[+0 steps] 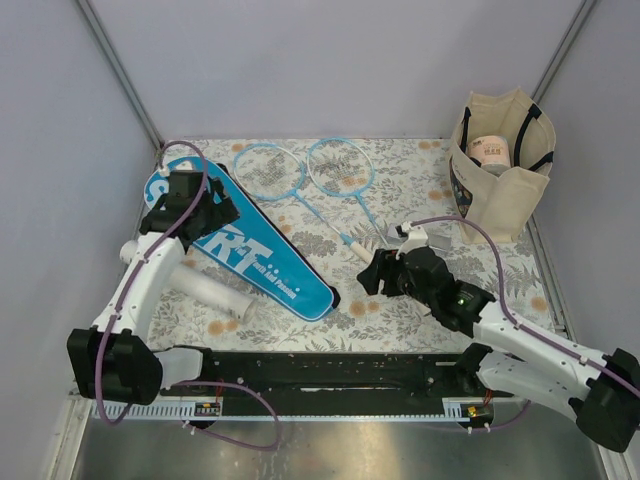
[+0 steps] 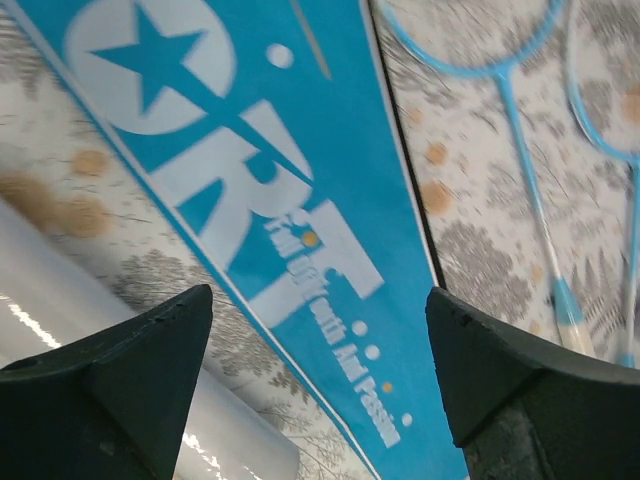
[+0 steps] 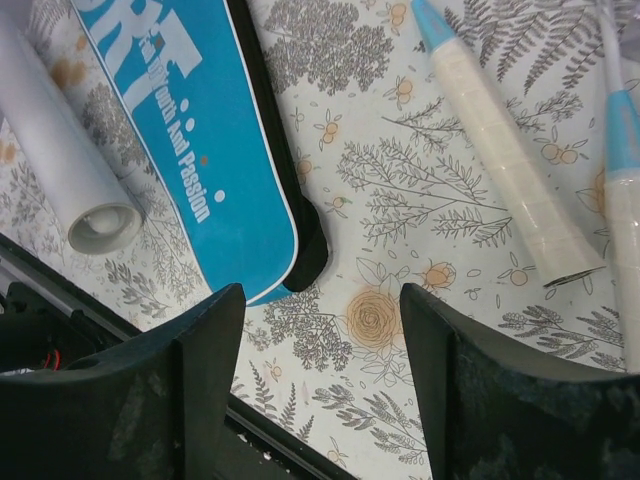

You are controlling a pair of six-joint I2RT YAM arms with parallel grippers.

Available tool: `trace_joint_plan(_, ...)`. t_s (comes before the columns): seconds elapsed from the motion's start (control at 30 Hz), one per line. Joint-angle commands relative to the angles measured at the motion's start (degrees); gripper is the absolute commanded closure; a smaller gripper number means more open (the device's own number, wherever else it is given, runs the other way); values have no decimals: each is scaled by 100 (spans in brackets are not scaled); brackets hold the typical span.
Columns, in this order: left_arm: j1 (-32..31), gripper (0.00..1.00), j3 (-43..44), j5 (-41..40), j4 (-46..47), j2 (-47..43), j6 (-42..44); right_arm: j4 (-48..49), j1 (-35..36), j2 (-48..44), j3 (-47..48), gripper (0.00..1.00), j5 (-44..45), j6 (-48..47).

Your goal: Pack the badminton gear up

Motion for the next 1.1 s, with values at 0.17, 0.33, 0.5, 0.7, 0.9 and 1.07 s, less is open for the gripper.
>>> trace_joint_plan(0.17,-607,11,-598,1233,486,-108,539,1329,-21,1428,338,37,-1122,135)
trace_joint_plan(0.33,-616,11,-976,1067,477,-556,567,1742,-21,2570,892,40,-1703,-23)
trace_joint_plan(0.5,-607,10,-1398,391,600,-943,-3,2024,-21,3687,1472,43,-2091,-146)
trace_joint_plan(0.7,-607,9,-1380,-58,477,-1216,-189,1779,-21,4452,2008,42,-1951,-558)
trace_joint_plan(0.9,-607,9,-1416,204,661,-1296,-330,1603,-21,4979,2360,43,-2222,-805)
trace_joint_plan(1.07,-599,9,-1328,767,662,-892,-374,1725,-21,5191,2317,48,-2680,-682)
